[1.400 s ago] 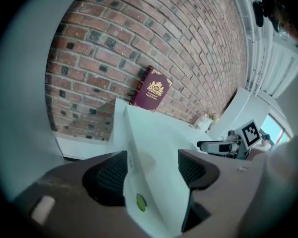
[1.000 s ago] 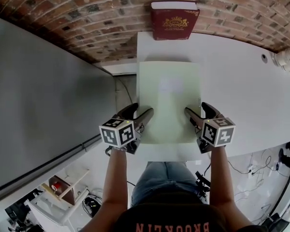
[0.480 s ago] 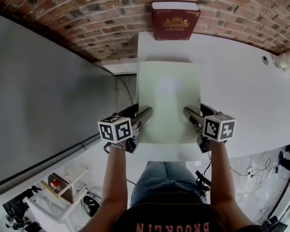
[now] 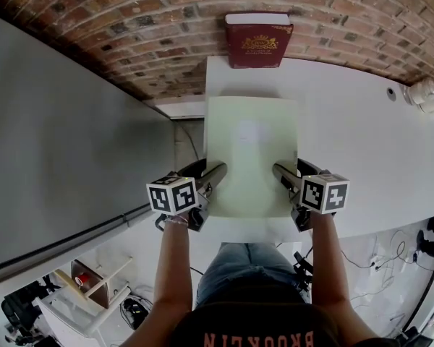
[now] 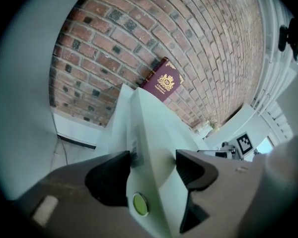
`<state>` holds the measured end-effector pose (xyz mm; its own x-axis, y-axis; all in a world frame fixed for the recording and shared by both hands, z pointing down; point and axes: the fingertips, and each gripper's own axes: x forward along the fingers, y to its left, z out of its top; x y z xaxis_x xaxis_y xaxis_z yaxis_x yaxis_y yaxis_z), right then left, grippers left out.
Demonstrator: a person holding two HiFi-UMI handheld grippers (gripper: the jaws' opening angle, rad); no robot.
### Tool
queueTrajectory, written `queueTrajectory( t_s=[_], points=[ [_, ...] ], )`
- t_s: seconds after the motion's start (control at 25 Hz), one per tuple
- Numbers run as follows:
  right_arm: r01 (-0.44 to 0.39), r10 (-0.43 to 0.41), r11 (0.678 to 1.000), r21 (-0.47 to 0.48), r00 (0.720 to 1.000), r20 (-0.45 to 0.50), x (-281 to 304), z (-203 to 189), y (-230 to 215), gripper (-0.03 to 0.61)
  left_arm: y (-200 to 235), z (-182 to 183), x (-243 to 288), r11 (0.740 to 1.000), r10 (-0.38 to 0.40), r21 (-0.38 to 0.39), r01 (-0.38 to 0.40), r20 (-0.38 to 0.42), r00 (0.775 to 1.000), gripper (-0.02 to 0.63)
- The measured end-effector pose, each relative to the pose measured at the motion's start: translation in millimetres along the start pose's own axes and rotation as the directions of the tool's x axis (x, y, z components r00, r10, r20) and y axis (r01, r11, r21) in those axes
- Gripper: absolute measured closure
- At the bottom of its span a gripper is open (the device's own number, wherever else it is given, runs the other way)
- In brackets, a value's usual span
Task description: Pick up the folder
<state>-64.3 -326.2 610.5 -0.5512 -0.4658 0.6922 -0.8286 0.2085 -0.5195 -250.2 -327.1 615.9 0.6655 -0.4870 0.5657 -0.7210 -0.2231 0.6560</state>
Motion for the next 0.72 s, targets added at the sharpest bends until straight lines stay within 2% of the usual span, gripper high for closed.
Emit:
queueTrajectory(
  t_s=[0.36,0.72],
  points=[
    [0.009,-0.008,0.999,-0.042,1.000,0.027,-17.4,15.5,6.5,0.256,-18.7,15.0,-6.5,0.999,-0.008,0.053,0.007,0.019,1.000,0.314],
    [0.019,-0.015,0.997,-0.073,0.998,0.059,-33.4,26.4,13.7,0.259,-32.6,23.3,-14.1,0.997,-0.015,0.071,0.012,0.046,0.999,0.314]
  ],
)
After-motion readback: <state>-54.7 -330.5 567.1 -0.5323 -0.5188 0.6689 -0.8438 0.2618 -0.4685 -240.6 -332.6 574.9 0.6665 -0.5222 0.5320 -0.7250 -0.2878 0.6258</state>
